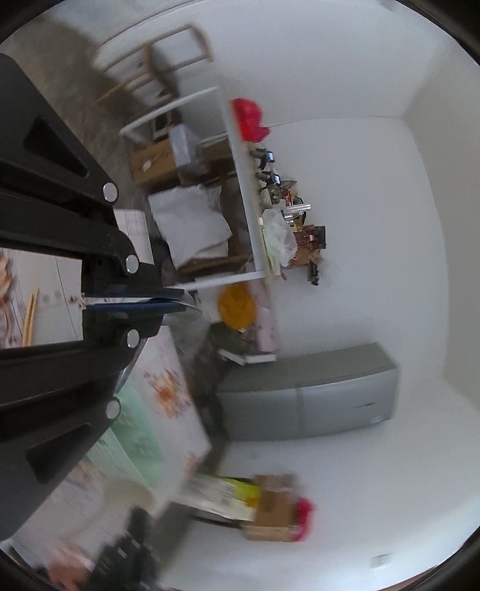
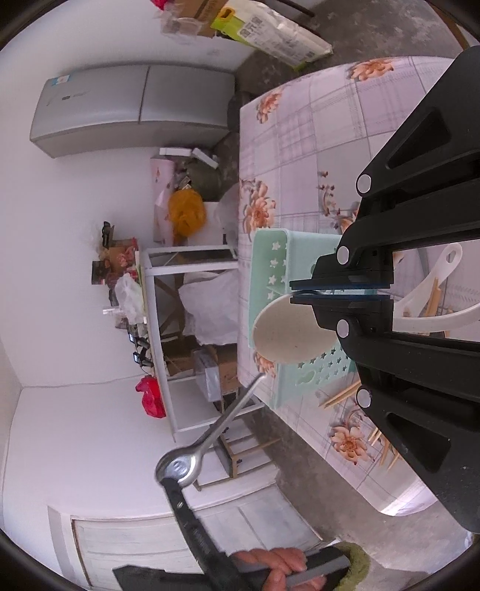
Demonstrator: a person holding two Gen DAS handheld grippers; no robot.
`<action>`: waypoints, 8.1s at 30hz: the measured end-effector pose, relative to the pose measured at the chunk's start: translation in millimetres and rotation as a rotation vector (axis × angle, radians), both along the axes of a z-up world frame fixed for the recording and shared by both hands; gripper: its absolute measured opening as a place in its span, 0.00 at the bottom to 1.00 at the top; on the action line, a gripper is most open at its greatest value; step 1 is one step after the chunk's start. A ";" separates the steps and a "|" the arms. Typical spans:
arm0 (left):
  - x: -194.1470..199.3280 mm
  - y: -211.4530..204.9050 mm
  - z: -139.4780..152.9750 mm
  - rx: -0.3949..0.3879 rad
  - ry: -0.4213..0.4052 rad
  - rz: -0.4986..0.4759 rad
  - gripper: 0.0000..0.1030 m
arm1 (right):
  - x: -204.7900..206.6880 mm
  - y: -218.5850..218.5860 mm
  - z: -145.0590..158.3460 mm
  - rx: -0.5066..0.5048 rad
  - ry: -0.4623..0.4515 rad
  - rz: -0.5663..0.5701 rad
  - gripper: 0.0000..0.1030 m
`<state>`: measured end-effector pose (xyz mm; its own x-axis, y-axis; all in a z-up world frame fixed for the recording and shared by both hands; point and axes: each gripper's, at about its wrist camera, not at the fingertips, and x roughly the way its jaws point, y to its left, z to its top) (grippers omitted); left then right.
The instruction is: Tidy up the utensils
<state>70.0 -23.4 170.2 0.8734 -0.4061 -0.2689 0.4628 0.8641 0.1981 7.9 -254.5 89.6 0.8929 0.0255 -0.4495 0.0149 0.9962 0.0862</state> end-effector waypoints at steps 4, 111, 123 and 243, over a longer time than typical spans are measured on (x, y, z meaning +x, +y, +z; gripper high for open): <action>8.7 -29.4 -20.5 0.141 -0.002 0.016 0.01 | -0.2 -2.9 0.0 0.010 -0.001 -0.002 0.00; -17.0 -2.4 -162.2 -0.173 0.665 -0.019 0.68 | -12.1 -18.1 -40.5 0.098 0.141 0.037 0.83; -39.1 -6.4 -182.2 -0.139 0.734 -0.034 0.82 | -23.6 10.6 -79.9 0.033 0.352 0.046 0.92; 43.2 -54.2 -211.4 0.024 0.815 -0.097 0.25 | -16.4 12.3 -100.1 0.190 0.349 0.041 0.89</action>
